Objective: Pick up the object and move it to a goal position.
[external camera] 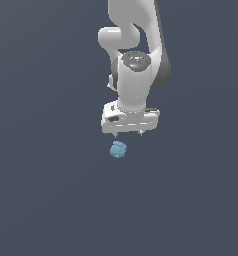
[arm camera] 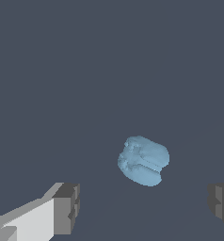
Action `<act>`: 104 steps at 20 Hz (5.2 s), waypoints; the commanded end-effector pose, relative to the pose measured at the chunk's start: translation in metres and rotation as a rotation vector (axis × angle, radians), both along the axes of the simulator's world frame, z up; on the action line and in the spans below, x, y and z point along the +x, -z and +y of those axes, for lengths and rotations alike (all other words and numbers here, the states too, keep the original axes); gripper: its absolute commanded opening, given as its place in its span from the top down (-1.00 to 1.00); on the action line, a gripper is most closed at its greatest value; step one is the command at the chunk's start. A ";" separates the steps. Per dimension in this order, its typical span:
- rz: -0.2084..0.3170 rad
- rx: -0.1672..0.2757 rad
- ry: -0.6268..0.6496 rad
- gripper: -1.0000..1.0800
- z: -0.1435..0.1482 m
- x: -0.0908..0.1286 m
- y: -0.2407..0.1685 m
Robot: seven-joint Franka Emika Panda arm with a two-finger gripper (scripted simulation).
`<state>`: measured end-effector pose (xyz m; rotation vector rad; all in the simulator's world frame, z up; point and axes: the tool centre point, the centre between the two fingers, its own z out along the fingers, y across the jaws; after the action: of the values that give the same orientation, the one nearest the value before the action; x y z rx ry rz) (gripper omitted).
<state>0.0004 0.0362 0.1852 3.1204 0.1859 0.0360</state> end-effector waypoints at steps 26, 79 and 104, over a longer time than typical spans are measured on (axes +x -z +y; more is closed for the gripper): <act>0.005 0.015 0.120 -0.92 -0.004 -0.001 0.031; 0.019 0.019 0.423 1.00 -0.037 -0.015 0.135; 0.020 0.018 0.423 1.00 -0.006 -0.001 -0.060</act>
<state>-0.0017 0.0292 0.2354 3.1053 -0.4758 0.0033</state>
